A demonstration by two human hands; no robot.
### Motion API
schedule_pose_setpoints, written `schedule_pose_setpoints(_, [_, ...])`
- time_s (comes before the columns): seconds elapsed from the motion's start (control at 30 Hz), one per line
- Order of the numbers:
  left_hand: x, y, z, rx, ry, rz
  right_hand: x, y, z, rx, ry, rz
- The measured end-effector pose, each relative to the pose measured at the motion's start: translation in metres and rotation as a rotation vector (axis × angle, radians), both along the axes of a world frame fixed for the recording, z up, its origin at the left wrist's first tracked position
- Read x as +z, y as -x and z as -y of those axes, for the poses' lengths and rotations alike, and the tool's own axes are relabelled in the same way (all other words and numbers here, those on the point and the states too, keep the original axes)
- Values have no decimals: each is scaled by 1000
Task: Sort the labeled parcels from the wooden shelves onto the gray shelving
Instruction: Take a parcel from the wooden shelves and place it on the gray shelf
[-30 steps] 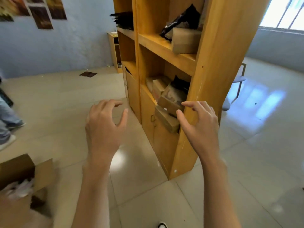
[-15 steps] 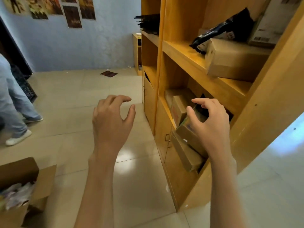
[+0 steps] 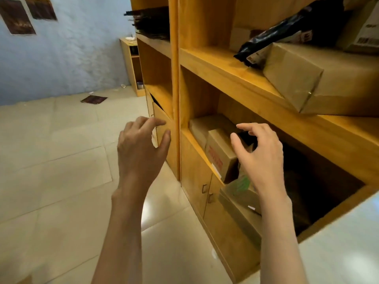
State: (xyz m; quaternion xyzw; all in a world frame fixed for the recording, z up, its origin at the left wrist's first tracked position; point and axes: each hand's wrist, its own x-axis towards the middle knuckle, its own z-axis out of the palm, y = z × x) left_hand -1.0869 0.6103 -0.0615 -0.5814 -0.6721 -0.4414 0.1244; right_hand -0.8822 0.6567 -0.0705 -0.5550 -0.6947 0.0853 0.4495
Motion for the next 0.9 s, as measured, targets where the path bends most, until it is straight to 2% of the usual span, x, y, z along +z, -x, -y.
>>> schedule_pose_setpoints(0.2, [0,74,-82,-148,22,-26,-1,66,-51,-190,-12,-11])
schedule_pose_setpoints(0.43, [-17,129,-162,-263,80,-19,-17,117,-106,-300,42,36])
schedule_pose_setpoints(0.67, [-20,167,-244,-308,73,-33,-18,162,-180,-296,60,55])
schedule_pose_setpoints(0.9, [3,204,-323,-306,25,-107,2,215,-268,-266,23,25])
